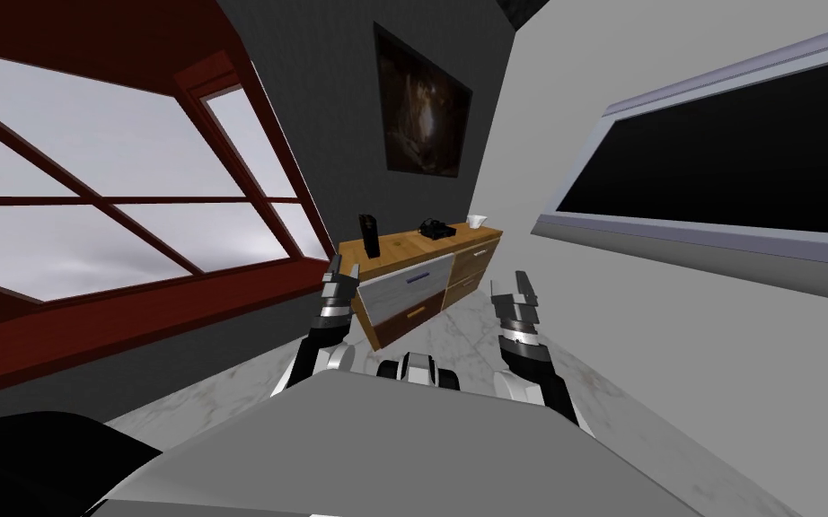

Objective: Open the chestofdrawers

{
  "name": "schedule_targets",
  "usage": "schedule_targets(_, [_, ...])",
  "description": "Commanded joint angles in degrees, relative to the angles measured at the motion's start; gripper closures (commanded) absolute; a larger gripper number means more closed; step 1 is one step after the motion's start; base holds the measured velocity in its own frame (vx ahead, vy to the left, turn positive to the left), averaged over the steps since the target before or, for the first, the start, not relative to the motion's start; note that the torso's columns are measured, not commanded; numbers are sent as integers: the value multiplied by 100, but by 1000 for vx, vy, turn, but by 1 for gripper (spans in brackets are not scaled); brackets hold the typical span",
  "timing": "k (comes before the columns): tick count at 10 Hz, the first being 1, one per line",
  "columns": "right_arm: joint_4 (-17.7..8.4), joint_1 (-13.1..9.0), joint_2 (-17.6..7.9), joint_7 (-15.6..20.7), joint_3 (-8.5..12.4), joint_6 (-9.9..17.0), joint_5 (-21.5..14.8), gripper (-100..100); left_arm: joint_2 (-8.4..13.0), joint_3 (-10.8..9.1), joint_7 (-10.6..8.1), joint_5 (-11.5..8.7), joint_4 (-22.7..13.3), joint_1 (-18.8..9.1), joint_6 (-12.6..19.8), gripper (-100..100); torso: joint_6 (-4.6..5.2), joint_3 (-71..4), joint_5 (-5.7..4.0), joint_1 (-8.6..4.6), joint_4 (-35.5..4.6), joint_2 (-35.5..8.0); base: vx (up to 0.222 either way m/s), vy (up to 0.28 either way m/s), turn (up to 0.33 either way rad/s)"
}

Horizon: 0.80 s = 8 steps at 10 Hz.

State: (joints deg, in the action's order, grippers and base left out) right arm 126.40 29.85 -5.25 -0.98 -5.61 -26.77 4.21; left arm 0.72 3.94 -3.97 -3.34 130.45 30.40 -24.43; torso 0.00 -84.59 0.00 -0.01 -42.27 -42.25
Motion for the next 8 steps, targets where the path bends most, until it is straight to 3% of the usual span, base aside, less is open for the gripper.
schedule_targets(1, [-157,-107,-191,-449,-184,-20,379,-100,0,0,0,0,0,0,0,0,-1,0,0,1,-1,-1,38,-12,86])
schedule_targets(8, [-436,-313,-316,-1427,-552,-62,1139,-100,0,0,0,0,0,0,0,0,0,2,0,1,-2,-5,23,-8,54])
